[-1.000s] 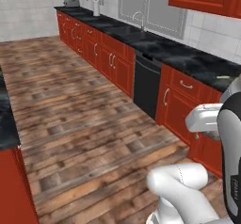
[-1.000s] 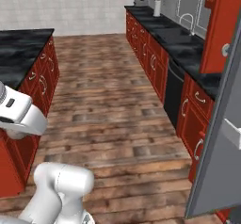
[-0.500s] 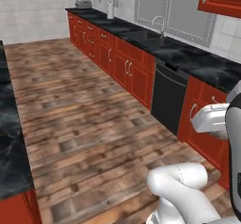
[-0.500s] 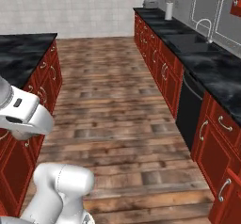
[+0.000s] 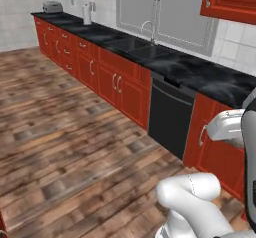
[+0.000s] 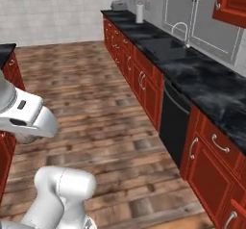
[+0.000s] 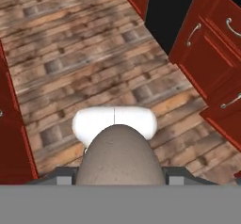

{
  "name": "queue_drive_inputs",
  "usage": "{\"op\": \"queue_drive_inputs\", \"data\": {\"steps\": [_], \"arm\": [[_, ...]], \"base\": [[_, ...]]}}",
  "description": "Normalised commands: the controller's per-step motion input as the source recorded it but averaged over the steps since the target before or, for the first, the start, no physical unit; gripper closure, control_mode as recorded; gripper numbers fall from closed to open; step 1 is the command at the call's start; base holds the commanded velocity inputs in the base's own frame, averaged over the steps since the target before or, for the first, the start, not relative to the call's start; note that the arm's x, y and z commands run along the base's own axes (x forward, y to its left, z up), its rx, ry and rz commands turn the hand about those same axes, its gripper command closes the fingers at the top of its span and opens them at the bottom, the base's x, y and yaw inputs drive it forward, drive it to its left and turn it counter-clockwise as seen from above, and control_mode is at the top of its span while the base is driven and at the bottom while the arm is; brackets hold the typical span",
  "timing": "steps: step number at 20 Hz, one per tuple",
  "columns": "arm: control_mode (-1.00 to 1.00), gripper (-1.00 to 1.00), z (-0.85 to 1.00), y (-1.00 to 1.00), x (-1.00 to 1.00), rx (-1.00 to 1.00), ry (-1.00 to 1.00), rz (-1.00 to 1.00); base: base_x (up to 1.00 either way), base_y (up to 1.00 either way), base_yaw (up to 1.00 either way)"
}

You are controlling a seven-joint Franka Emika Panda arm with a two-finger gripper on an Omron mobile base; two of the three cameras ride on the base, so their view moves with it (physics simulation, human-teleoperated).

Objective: Pick the egg and butter from the fridge and place them by the bowl for mixing.

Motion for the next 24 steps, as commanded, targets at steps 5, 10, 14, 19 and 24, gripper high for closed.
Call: {"op": "queue_drive_inputs", "data": {"steps": [5,10,14,19,24], "arm": [[1.0,1.0,0.0,0.0,0.0,0.0,0.0,0.0],[1.0,1.0,0.0,0.0,0.0,0.0,0.0,0.0],[1.0,1.0,0.0,0.0,0.0,0.0,0.0,0.0],[1.0,1.0,0.0,0.0,0.0,0.0,0.0,0.0],[1.0,1.0,0.0,0.0,0.0,0.0,0.0,0.0]], "base": [[0.98,-0.27,-0.49],[0.78,-0.54,-0.54],[0.53,-0.69,-0.6],[0.53,-0.5,-0.62],[0.59,-0.02,-0.56]]}}
